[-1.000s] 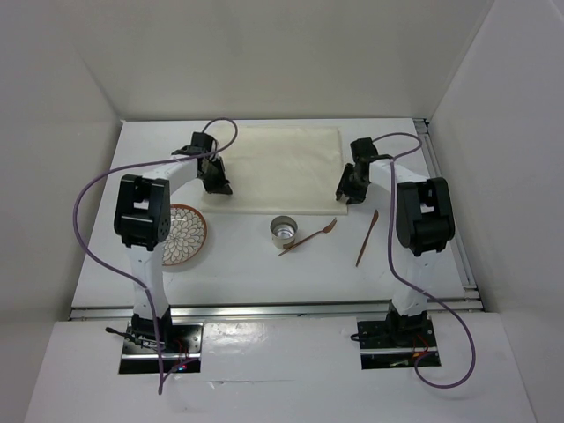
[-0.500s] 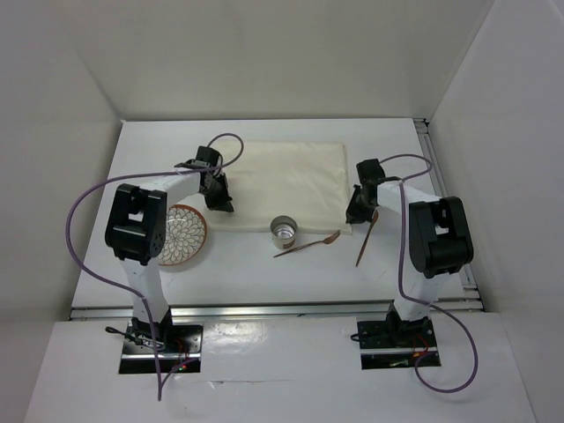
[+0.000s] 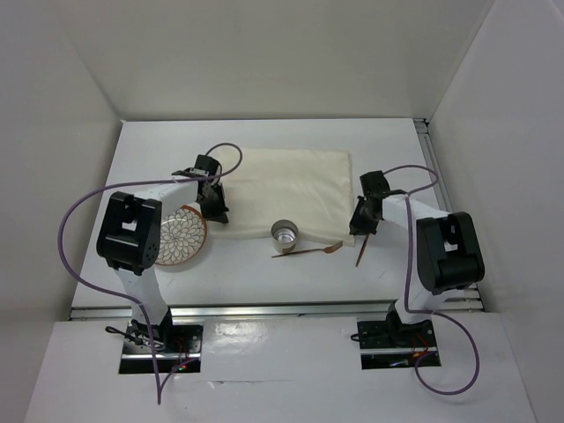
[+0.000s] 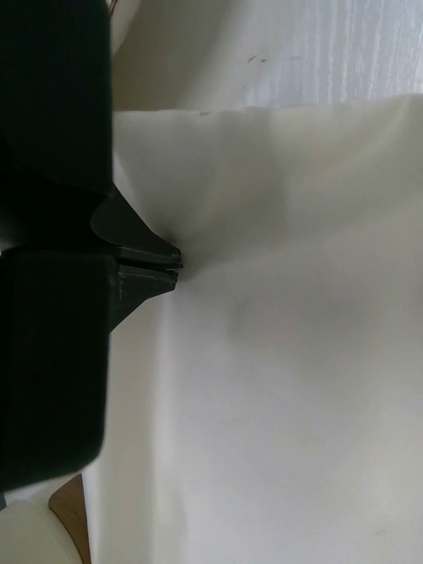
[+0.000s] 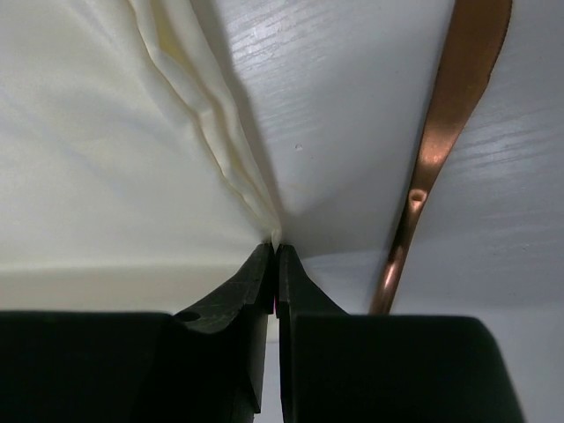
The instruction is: Set the dinner table for one person
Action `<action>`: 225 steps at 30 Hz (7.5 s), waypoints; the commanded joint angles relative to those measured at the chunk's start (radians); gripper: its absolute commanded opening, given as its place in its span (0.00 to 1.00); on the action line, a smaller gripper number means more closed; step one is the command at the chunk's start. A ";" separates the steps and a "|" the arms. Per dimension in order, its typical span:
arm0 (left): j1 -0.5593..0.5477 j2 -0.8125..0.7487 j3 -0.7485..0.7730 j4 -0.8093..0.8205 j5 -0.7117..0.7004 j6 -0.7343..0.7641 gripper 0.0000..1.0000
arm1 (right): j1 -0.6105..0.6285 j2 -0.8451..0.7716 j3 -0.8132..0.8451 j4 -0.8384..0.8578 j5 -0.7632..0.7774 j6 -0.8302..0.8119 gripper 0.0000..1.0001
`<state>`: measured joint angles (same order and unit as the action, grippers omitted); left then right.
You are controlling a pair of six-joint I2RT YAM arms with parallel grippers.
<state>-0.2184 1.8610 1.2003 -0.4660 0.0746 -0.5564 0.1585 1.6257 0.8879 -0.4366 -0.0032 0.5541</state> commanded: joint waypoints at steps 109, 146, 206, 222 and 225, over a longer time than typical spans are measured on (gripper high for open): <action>-0.124 -0.334 0.234 -0.382 -0.377 -0.158 0.55 | -0.013 0.342 1.077 -0.232 0.083 -0.039 1.00; 0.458 -0.649 -0.619 -0.050 -0.082 -0.543 0.70 | -0.013 -0.311 0.378 -0.226 -0.081 -0.118 1.00; -0.108 0.181 0.312 0.144 0.305 -0.205 0.63 | -0.135 -0.487 0.367 -0.412 0.011 -0.203 1.00; -0.412 -0.059 0.449 -0.238 0.008 0.206 0.72 | -0.145 -0.507 0.413 -0.473 0.054 -0.183 1.00; -0.531 -0.068 0.317 -0.192 0.042 0.231 0.65 | -0.145 -0.565 0.393 -0.517 0.086 -0.174 1.00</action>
<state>-0.6704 1.7744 1.6257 -0.6117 0.0887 -0.4206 0.0219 1.1469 1.2510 -0.8883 0.0349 0.3725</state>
